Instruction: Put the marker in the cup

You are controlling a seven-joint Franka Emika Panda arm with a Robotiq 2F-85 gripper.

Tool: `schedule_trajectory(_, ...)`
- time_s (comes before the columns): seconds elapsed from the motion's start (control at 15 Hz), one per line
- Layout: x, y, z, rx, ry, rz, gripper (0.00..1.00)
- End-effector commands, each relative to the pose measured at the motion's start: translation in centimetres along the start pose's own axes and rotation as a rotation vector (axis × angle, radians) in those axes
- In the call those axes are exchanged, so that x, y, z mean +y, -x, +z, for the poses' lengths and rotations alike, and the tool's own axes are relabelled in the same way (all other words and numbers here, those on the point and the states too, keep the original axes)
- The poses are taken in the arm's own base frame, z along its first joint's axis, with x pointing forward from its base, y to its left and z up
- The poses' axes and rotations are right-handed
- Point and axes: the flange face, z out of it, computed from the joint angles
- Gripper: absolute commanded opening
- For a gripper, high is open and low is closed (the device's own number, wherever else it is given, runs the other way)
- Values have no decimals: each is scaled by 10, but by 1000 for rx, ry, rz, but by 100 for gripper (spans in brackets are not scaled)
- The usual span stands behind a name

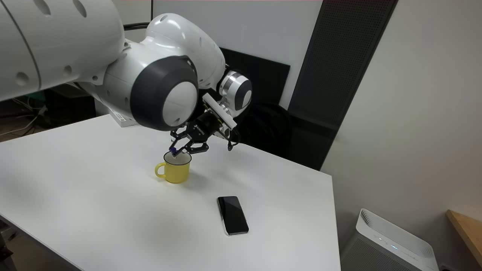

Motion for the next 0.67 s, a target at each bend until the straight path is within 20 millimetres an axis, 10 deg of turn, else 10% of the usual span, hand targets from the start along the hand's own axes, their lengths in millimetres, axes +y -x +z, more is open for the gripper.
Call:
schedule_trajectory(0.0, 1, -2, 0, 1, -1, 47, 6)
schedule_trajectory(0.6, 9, -6, 3, 3, 7, 69, 6)
